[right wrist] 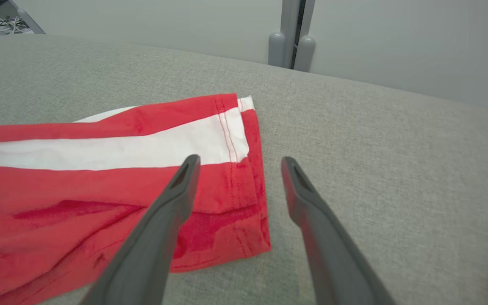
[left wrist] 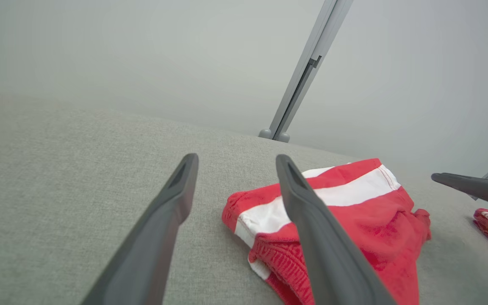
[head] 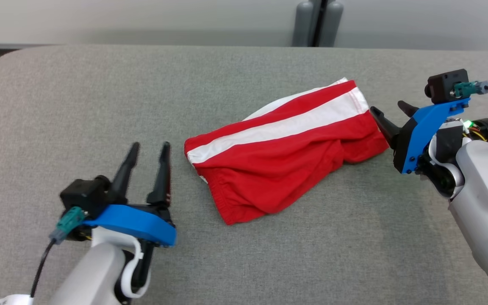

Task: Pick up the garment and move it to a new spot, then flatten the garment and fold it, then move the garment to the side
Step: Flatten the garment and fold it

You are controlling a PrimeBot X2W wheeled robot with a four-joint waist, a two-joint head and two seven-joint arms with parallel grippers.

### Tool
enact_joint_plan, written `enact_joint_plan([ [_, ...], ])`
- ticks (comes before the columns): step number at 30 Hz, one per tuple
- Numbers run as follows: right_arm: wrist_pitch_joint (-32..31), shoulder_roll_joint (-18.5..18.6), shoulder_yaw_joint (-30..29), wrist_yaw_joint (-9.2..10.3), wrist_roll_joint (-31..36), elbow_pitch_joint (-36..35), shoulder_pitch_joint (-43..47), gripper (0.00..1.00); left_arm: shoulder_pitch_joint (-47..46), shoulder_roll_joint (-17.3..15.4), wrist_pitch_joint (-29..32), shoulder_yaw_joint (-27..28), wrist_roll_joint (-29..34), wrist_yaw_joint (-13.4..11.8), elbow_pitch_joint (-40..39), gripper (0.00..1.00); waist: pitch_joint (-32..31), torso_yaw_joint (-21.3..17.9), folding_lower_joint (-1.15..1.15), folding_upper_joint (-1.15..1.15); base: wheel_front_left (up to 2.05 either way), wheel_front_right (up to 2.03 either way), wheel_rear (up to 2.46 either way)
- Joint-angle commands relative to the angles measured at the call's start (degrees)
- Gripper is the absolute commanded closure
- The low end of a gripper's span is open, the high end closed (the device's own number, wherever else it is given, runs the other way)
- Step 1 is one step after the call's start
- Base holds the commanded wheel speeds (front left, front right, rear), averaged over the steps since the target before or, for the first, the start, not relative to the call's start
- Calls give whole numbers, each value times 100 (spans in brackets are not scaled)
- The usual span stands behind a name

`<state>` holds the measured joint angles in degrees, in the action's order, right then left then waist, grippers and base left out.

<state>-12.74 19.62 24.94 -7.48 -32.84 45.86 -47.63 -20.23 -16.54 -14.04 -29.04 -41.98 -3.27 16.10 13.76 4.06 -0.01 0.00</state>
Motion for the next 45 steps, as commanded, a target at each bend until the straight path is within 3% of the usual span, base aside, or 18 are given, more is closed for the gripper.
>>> enact_joint_plan([
  [1,5,20,-19,-4,-3,-20,31,0,6,-42,-27,37,36,-29,-17,0,-66,-62,1,0,0,0,0],
  [8,-102,-71,-419,-4,-59,-72,63,0,-29,-187,-114,606,614,-62,-138,0,94,33,1,0,0,0,0],
  [17,135,-279,-1069,-4,215,509,-531,0,-171,63,-118,919,1064,163,-239,0,805,483,1,0,0,0,0],
  [24,120,-315,-1379,-4,727,1333,-822,0,-109,396,-119,1026,1285,407,-141,0,955,788,1,0,0,0,0],
  [32,-139,-529,-1788,3,1377,2513,-892,0,-81,561,-119,1135,1505,590,39,0,930,839,1,0,0,0,0],
  [33,-197,-594,-1817,3,1406,2577,-898,15,-79,579,-119,1148,1534,602,55,0,921,824,1,0,0,0,0],
  [35,-153,-685,-1824,0,1479,2611,-934,100,-70,600,-119,1174,1580,631,80,0,893,785,1,0,0,0,0],
  [38,58,-810,-1829,-3,1439,2448,-937,100,-41,612,-120,1221,1640,680,121,0,817,700,1,0,0,0,0],
  [45,475,-529,-1790,-2,1369,1970,-649,100,146,559,-120,1299,1739,662,115,0,513,407,1,0,0,0,0],
])
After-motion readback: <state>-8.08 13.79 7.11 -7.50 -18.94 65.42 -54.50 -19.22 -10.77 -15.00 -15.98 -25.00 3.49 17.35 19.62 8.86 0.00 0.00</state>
